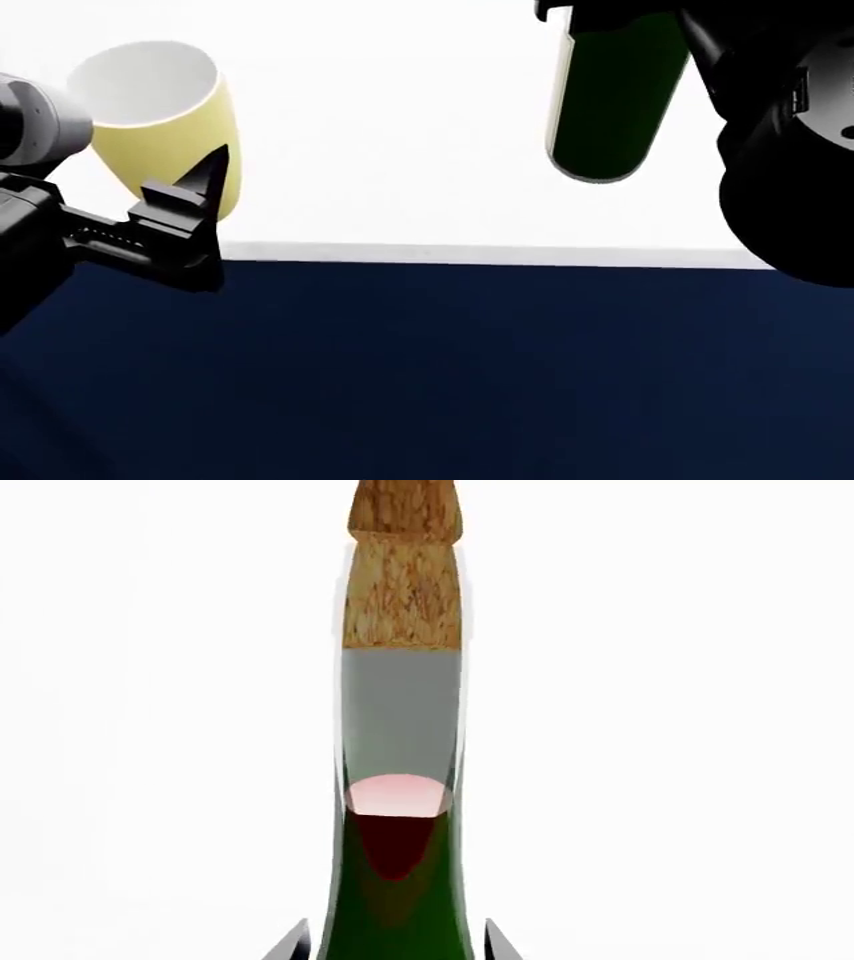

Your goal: Pick the cup and bottle and place them in the sink. Then turn on the water.

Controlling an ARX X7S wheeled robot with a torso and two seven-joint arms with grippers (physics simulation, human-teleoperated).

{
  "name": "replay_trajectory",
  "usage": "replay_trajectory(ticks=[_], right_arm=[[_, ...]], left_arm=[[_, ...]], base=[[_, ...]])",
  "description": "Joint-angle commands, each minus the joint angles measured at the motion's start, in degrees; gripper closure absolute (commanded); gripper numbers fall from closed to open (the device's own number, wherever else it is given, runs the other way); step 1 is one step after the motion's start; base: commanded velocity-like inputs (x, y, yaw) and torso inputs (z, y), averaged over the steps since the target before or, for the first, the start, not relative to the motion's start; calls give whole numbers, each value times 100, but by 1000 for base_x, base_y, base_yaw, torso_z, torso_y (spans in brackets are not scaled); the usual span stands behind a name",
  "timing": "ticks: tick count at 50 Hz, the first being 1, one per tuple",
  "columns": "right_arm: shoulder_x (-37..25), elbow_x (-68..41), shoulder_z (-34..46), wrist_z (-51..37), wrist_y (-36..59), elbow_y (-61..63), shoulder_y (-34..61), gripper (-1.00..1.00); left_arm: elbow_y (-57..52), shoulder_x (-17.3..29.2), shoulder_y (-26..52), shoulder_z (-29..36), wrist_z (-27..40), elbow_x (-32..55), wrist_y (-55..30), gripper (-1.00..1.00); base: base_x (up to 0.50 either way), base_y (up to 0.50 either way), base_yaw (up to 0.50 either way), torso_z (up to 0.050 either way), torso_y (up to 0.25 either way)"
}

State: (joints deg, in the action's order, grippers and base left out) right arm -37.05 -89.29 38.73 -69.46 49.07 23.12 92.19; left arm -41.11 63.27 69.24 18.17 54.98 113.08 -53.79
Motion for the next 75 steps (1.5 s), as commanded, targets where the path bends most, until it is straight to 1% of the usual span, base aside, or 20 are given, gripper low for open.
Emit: replay_trajectory(ticks=[1,15,27,56,75], right_arm=[[-36,240,-20,44,48,46,35,100],[17,264,64,103,109,81,68,100],[77,309,99,188,98,34,81,100],[124,366,164,283,75,29,38,100],[186,372,226,281,134,-5,114,100]], left_arm=[[31,18,18,-25,43,-10,55,100],[-4,82,-20,-91,31,11,111,100],[26,83,101,-51,77,81,68,100],[-17,94,-83,-97,4,-73,128,100],[5,77,13,-61,61,-13,114,100]], base=[[0,0,500,0,0],[0,0,500,1,1],[0,0,500,0,1],[0,0,500,0,1],[0,0,500,1,1]])
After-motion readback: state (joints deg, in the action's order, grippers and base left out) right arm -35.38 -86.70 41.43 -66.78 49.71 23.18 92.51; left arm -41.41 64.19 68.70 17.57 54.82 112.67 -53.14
